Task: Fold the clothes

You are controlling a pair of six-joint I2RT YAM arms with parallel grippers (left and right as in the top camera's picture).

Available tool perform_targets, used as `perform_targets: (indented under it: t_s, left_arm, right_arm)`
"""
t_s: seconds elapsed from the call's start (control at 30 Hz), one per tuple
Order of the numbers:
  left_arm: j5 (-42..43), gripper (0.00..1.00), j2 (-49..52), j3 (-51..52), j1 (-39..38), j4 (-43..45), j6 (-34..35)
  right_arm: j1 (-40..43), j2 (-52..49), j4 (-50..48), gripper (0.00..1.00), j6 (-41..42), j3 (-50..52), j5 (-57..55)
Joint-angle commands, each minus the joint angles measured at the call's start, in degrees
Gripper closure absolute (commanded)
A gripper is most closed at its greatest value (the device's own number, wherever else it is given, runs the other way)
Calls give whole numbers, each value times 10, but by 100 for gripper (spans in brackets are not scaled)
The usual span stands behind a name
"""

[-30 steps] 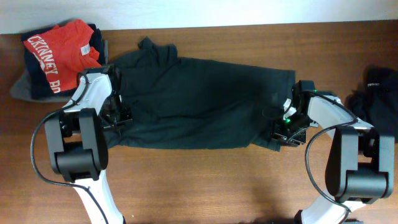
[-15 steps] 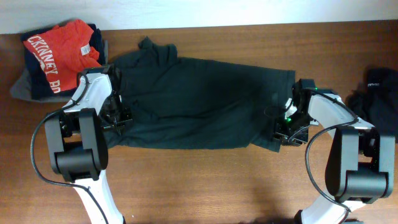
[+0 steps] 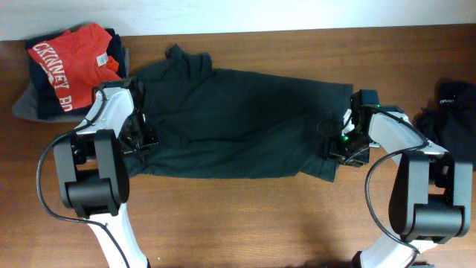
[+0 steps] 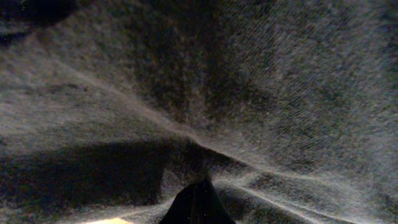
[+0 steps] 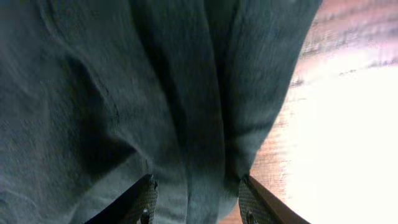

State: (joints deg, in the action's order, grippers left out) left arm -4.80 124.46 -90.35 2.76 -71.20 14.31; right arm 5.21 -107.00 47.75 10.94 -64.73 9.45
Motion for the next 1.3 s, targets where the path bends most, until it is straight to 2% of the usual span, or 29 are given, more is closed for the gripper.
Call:
perform_targets:
  t_s: [0.0, 0.23, 0.5, 1.27]
  left_arm:
    - [-6, 98, 10, -9, 4, -3, -7]
    - [-7, 98, 10, -9, 4, -5, -7]
    - [-7, 98, 10, -9, 4, -5, -7]
    - [-6, 98, 10, -9, 4, -5, -7]
  right_arm:
    - [1, -1, -8, 52, 1, -10, -9]
    - [1, -1, -14, 53, -2, -19, -26]
    - [1, -1, 37, 53, -2, -76, -43]
    - [0, -6, 6, 53, -2, -39, -24]
